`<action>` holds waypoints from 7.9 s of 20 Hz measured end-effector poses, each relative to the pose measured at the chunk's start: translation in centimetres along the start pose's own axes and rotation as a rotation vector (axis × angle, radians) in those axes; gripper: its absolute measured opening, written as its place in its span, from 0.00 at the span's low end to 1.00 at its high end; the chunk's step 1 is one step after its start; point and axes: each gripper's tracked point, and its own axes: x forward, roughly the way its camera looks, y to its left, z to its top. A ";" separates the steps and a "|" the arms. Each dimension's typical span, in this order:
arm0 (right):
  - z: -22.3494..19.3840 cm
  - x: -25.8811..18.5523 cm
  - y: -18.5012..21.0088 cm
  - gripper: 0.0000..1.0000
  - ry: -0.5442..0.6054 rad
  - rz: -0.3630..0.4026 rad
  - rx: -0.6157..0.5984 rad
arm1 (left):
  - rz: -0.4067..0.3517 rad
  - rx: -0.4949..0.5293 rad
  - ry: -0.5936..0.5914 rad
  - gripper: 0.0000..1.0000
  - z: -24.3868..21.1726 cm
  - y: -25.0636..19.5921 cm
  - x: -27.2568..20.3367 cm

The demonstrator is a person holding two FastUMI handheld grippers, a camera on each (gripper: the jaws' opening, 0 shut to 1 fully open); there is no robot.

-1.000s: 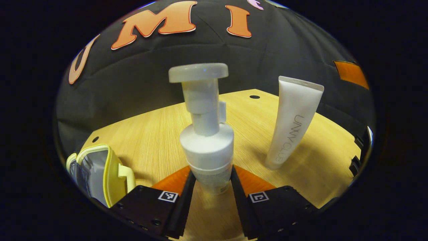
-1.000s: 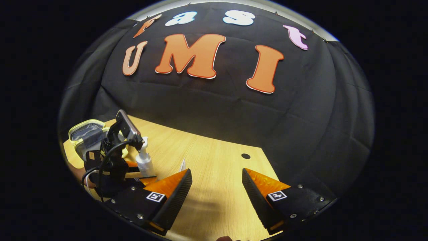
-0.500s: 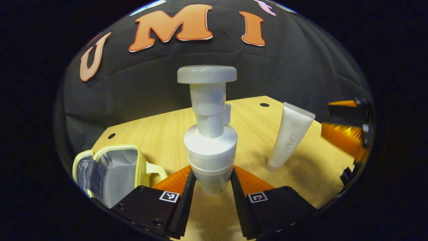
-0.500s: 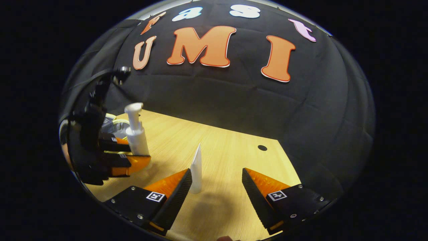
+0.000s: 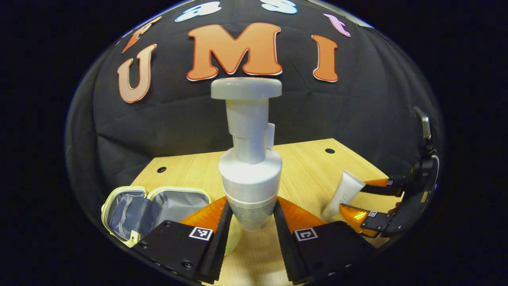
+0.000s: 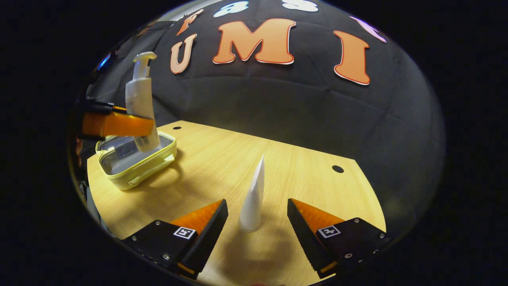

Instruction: First open the suitcase, pack the skin care products into it, and then close the suitcase.

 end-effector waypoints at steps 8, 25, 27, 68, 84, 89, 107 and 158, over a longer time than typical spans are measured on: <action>-1.5 3.7 0.8 0.84 0.035 0.059 0.019 | 0.101 -0.019 -0.012 0.60 1.9 4.7 -3.2; 2.4 2.2 3.0 0.41 0.089 0.047 0.099 | 0.093 -0.027 -0.006 0.60 2.2 14.2 -2.7; 4.3 1.4 3.9 0.41 0.077 0.047 0.116 | 0.072 -0.031 -0.009 0.60 2.1 15.2 -2.9; 9.8 2.8 29.8 0.41 0.285 0.337 0.431 | -0.072 -0.086 0.837 0.61 -17.2 22.4 0.0; 6.7 5.5 32.1 0.41 0.466 0.383 0.489 | 0.167 -0.176 0.424 0.76 -8.9 29.8 -1.9; 6.0 4.6 31.8 0.41 0.574 0.363 0.485 | 0.317 -0.258 0.277 0.76 -6.2 37.0 -4.8; 3.5 5.8 32.4 0.45 0.788 0.138 0.534 | 0.584 -0.407 0.302 0.76 -13.3 53.0 -11.5; 21.9 -1.6 9.1 0.94 -0.228 -0.089 0.279 | 0.380 -0.426 0.019 0.07 1.2 49.4 -12.3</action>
